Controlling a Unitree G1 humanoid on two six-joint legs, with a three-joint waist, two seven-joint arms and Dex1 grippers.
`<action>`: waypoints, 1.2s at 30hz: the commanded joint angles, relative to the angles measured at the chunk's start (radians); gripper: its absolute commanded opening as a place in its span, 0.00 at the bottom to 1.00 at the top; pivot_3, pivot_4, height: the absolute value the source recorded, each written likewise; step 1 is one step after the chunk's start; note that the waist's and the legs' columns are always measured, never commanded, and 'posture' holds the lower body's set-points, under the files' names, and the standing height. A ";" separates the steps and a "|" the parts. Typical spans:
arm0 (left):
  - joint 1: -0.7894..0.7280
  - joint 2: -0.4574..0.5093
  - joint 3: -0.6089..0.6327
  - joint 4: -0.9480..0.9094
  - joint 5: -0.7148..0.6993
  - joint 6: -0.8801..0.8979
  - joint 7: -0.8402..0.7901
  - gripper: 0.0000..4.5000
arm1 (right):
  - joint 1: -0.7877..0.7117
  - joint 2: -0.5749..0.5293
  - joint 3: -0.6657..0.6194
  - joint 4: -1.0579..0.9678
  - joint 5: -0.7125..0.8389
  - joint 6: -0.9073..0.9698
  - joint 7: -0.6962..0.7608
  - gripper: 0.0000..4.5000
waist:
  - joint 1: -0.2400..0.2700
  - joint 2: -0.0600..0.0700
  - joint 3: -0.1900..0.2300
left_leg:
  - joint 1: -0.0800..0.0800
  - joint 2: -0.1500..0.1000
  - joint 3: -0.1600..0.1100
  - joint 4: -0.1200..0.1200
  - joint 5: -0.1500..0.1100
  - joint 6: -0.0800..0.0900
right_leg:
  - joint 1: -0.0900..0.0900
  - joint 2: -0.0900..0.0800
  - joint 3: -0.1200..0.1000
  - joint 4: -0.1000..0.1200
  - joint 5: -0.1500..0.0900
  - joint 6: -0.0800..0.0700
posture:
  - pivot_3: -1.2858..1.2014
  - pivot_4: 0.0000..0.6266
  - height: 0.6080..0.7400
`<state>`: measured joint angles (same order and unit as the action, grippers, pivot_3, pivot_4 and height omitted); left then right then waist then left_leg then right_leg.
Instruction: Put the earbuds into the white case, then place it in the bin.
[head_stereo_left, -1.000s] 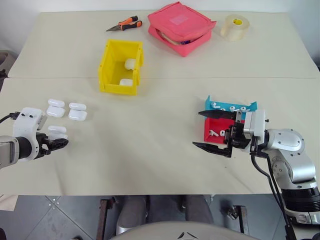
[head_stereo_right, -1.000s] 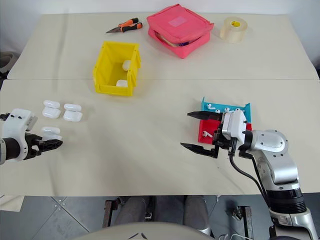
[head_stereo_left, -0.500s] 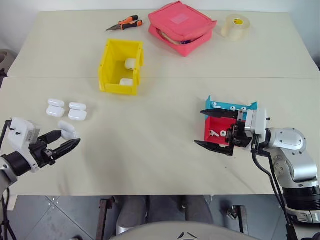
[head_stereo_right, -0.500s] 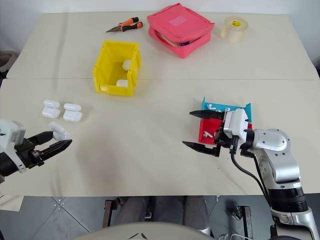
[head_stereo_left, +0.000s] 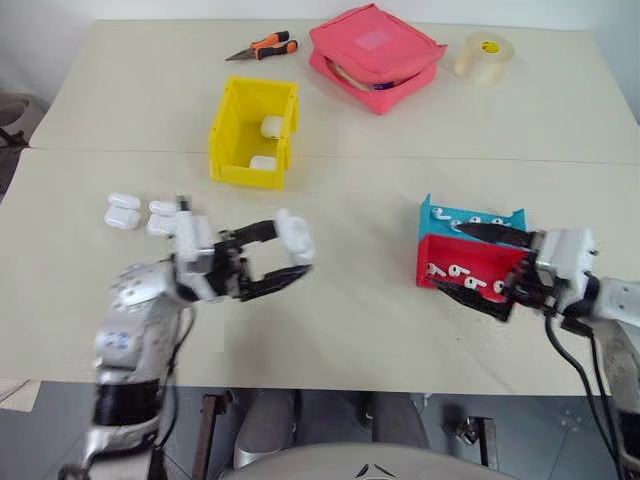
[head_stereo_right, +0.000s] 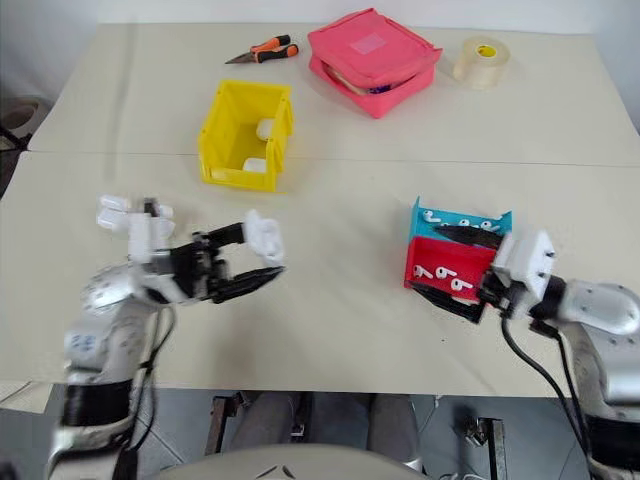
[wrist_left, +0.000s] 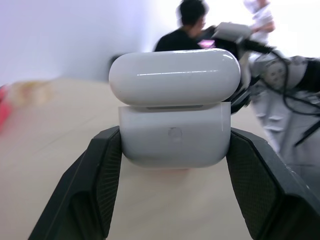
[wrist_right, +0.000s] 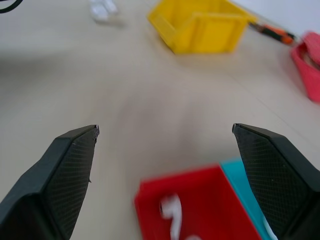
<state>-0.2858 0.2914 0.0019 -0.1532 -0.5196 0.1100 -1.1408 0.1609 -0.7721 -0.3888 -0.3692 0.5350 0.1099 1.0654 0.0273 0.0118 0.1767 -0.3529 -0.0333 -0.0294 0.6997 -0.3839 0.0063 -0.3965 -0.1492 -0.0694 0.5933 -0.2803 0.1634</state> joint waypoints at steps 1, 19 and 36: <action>-0.081 -0.086 -0.072 0.119 0.026 -0.170 -0.082 0.61 | 0.120 -0.004 -0.162 -0.085 0.014 0.001 -0.017 1.00 | 0.001 0.000 0.000 | 0.000 0.000 0.000 0.000 0.000 0.000 | 0.000 0.000 0.000 0.000 0.000 0.000 | 0.52 0.24 1.00; -0.183 -0.202 -0.184 0.345 0.070 -0.350 -0.191 0.61 | 0.224 -0.258 -0.185 -0.089 -0.068 0.264 -0.010 1.00 | -0.002 0.000 0.000 | 0.003 0.001 0.005 0.001 0.000 0.004 | 0.002 0.000 0.005 -0.003 0.002 0.004 | 0.52 0.24 1.00; -0.146 -0.188 -0.211 0.268 0.083 -0.326 -0.120 0.61 | -0.210 -0.504 0.312 0.164 -0.327 0.260 0.090 1.00 | -0.001 0.000 0.000 | -0.001 -0.001 0.000 0.002 0.000 0.005 | 0.002 -0.001 0.001 -0.006 0.003 0.005 | 0.52 0.24 1.00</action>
<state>-0.4374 0.1005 -0.2049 0.1615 -0.4326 -0.2168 -1.2706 -0.0349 -1.2657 -0.0817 -0.2156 0.2303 0.3982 1.1453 0.0263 0.0118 0.1767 -0.3541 -0.0345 -0.0295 0.7013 -0.3838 0.0108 -0.3943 -0.1503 -0.0684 0.5873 -0.2776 0.1682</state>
